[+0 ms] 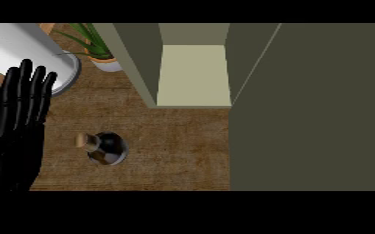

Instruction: Pick up the wine, place it into the cabinet and close the cabinet

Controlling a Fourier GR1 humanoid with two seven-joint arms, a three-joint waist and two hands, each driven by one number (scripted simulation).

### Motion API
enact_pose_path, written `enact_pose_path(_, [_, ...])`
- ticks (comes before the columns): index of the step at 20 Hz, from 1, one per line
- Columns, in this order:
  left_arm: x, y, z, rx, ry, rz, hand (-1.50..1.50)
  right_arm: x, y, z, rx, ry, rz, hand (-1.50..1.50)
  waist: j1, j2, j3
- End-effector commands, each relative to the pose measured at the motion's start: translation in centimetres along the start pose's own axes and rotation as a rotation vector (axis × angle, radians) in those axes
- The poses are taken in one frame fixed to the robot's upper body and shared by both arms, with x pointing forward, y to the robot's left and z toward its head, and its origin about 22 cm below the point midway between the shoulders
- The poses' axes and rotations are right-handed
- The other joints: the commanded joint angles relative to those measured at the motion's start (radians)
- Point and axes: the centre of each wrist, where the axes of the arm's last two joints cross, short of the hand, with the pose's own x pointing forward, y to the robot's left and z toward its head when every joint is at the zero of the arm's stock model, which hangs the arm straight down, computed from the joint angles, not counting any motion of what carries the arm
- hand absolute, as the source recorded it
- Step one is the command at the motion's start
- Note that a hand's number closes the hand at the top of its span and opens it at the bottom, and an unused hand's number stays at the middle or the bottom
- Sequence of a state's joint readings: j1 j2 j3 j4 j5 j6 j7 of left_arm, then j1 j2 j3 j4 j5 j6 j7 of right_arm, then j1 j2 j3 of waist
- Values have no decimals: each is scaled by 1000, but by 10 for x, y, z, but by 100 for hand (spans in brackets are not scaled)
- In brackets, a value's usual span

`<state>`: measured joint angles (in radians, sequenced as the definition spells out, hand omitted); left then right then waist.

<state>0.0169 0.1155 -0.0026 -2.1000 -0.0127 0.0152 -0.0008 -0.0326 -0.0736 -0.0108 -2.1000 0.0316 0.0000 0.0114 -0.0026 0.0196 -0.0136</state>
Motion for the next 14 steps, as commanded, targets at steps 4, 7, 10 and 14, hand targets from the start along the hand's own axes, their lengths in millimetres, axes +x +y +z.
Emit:
enact_pose_path(4, [-4,-4,-4,261,-37,-261,-150,10,-12,25,-7,1,23,-150,-11,-23,15])
enact_pose_path(7, [-11,-15,-4,440,114,7,-150,3,5,33,166,149,-128,-150,-8,-21,11])
enact_pose_path(10, [-13,-31,-23,498,113,24,-150,25,6,38,230,170,-170,-150,-21,-20,13])
enact_pose_path(14, [-2,-67,-27,505,105,44,-150,48,-7,51,225,167,-170,-150,-12,-22,14])
